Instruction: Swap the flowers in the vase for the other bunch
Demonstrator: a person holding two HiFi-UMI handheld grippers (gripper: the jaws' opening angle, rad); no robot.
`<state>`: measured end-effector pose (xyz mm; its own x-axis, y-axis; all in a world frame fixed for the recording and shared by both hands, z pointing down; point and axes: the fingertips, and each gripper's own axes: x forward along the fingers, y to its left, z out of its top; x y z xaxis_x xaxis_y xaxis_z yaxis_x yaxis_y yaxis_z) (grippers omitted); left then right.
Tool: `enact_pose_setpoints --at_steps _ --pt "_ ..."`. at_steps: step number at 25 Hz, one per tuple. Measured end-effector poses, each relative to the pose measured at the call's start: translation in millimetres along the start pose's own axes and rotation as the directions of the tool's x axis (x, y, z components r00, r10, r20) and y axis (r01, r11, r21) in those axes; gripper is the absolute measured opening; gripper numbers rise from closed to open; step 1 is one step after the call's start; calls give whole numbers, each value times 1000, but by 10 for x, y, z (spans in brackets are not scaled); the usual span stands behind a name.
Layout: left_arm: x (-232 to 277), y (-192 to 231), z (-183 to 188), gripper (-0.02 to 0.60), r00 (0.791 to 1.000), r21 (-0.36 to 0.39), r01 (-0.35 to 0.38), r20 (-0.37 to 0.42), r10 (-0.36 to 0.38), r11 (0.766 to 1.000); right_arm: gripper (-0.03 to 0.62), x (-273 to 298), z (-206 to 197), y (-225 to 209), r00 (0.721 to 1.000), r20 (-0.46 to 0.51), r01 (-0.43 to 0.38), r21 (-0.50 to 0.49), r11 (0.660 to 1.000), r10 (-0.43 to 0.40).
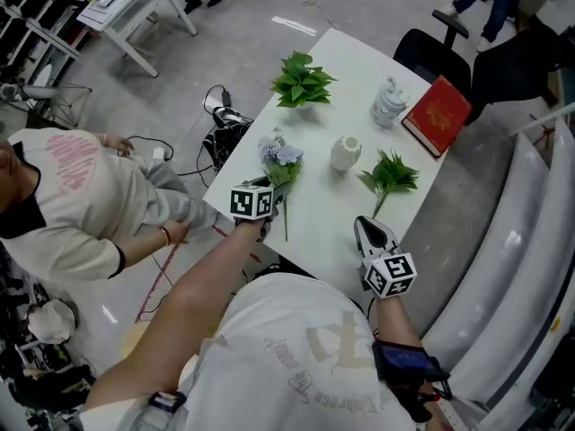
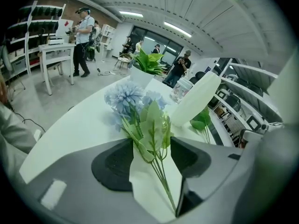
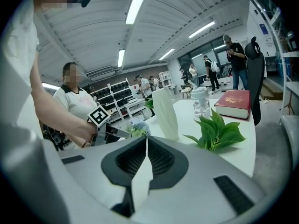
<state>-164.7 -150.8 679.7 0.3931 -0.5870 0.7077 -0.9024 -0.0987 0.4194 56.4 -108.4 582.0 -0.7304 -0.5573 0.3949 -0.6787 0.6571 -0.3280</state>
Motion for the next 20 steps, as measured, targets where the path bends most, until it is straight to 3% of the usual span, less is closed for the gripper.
enact_pose_setpoints --at_steps 11,20 --pt "-287 62 -40 250 995 -3 -81 61 81 997 11 -123 13 43 1000 13 -10 -18 1000 11" --pt "-557 -23 -38 216 983 -1 -89 158 88 996 11 -210 8 108 999 25 -22 -39 999 23"
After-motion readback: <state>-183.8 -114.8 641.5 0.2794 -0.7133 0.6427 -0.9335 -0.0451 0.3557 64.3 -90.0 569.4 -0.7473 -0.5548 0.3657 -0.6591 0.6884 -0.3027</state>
